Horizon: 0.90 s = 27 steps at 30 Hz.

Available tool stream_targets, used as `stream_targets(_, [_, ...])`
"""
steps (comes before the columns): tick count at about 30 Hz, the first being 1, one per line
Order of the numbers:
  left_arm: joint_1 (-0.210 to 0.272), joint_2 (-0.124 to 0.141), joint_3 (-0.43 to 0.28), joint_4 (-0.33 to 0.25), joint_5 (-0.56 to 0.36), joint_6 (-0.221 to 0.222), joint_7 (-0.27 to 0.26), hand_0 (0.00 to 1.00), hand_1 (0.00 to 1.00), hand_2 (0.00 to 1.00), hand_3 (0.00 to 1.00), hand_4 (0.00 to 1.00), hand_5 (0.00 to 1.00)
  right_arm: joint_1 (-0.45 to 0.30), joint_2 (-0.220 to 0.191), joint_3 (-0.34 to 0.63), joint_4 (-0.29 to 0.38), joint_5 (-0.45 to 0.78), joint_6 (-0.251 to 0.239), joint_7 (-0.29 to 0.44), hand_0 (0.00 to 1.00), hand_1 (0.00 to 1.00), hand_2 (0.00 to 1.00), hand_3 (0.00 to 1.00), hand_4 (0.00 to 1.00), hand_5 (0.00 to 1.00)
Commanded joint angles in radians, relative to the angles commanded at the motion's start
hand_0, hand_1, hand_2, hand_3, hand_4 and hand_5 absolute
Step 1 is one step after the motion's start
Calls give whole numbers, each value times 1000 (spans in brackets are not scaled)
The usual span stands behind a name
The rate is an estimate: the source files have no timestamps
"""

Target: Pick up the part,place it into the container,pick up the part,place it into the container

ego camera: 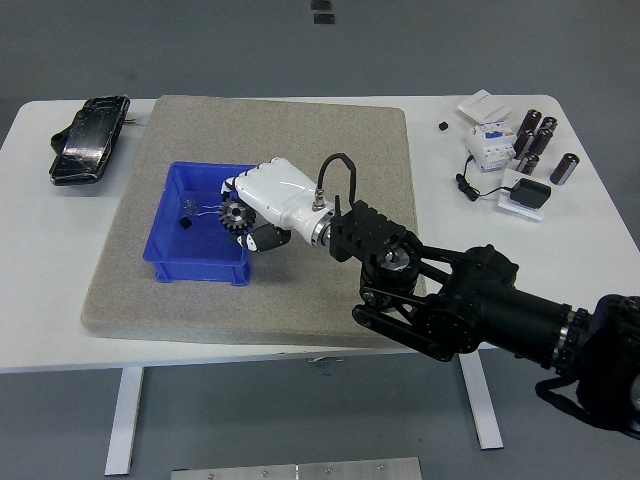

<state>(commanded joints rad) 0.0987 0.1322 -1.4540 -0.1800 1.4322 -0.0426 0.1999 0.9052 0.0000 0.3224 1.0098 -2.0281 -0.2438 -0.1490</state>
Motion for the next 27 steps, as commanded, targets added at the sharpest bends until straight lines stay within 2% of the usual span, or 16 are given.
stream_targets(1, [0,0,0,0,0,0,0,667,647,629,570,684,419,1,0,-3,3,3,-3,1,532,621,645,672,539,246])
stream_targets(2, [0,0,-1,0,1,0,0,667,646,631,570,684,418,1,0,-6,5,6,-5,1,579,652,677,685,562,316])
stream_targets(7, [-1,1,-1,0,2,0,1,667,646,631,570,684,418,4,0,-20,17,17,-11,6,579,652,677,685,562,316])
stream_targets(8, [-1,2,-2,0,2,0,1,667,646,631,569,684,417,4,0,-21,18,18,-13,8,623,678,730,699,582,332])
stream_targets(13, [-1,2,-2,0,4,0,2,667,646,631,569,684,417,3,0,-20,19,25,-18,20,623,678,730,699,582,332])
stream_targets(14, [-1,2,-3,0,5,0,3,667,646,630,569,681,414,3,0,-20,19,26,-19,22,770,788,842,782,616,339])
stream_targets(19, [0,2,-3,0,5,-1,3,667,646,630,569,681,414,1,0,-27,20,36,-25,28,770,788,842,782,616,339])
stream_targets(20, [0,2,-3,0,5,-1,3,667,646,629,569,681,411,0,0,-29,21,37,-26,29,837,814,870,844,678,383])
stream_targets(27, [2,1,-2,0,5,-1,3,667,647,630,569,681,411,-10,0,9,24,45,-39,32,833,811,859,832,663,360])
